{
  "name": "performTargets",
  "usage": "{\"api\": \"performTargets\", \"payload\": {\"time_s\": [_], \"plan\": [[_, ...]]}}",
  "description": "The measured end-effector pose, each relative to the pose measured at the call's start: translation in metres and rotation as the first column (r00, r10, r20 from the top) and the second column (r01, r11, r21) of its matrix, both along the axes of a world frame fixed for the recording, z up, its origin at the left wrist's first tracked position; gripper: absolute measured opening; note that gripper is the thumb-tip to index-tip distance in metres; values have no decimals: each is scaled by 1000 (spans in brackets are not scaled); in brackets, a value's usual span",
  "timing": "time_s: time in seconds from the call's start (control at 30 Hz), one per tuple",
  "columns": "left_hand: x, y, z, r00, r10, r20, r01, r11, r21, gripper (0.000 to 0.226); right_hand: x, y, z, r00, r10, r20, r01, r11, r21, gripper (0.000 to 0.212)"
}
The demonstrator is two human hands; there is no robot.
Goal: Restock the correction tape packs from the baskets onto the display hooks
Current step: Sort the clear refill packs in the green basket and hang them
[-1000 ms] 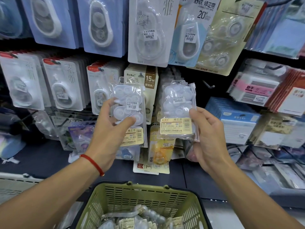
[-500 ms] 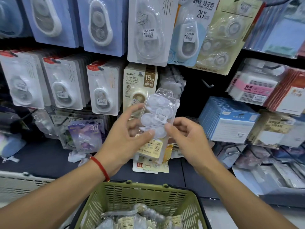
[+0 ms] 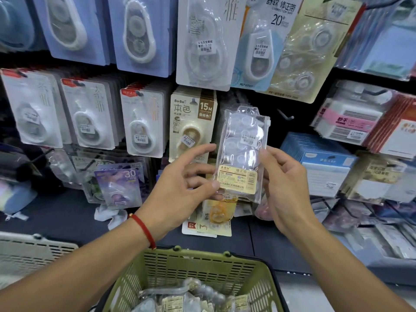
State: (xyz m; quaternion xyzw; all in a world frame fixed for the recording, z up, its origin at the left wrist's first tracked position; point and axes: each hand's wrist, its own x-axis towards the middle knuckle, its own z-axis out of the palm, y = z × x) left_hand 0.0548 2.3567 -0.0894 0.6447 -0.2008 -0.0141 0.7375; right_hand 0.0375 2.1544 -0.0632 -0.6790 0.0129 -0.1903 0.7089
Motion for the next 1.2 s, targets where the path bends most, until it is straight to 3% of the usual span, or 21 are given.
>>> {"api": "performTargets", "payload": {"time_s": [0.17,0.3,0.37,0.4,0.47,0.5,0.6,0.7,0.8,0.93,1.2], "plan": [[0,-3,3,1000,-4,-25,2,999,-54,62,-1,1,4,999,52,9,-52,996,75,22],[3,-3,4,999,-8,-46,5,997,-74,60,3,-4,0,995,87,47,-89,996,32,25],[7,-4,1,999,17,-30,-16,999,41,57,7,-8,-7,1000,29,10,-28,992,-122,29],[10,-2,-1,998,46,40,-54,977,208,56,9,-11,-12,999,-41,-13,36,960,-278,35],[17,4,-10,960,67,272,-219,787,576,59,12,-15,-23,987,-159,15,136,790,-598,49],[20,8,-13,923,59,380,-313,687,655,62,12,-16,-28,984,-165,66,162,680,-716,51],[31,18,-13,774,45,631,-542,562,625,62,17,-15,-35,973,-36,227,224,373,-901,50],[42,16,-4,637,18,771,-692,454,561,64,39,-9,-29,951,102,291,277,136,-951,51],[44,10,-2,617,-53,785,-722,357,592,77,71,0,-21,970,53,237,239,-34,-970,58],[48,13,-11,638,-122,761,-710,291,642,88,115,-5,-19,979,5,204,203,-151,-967,74],[57,23,-25,623,-165,765,-719,264,643,82,152,-15,-34,990,-1,140,138,-172,-975,100]]}}
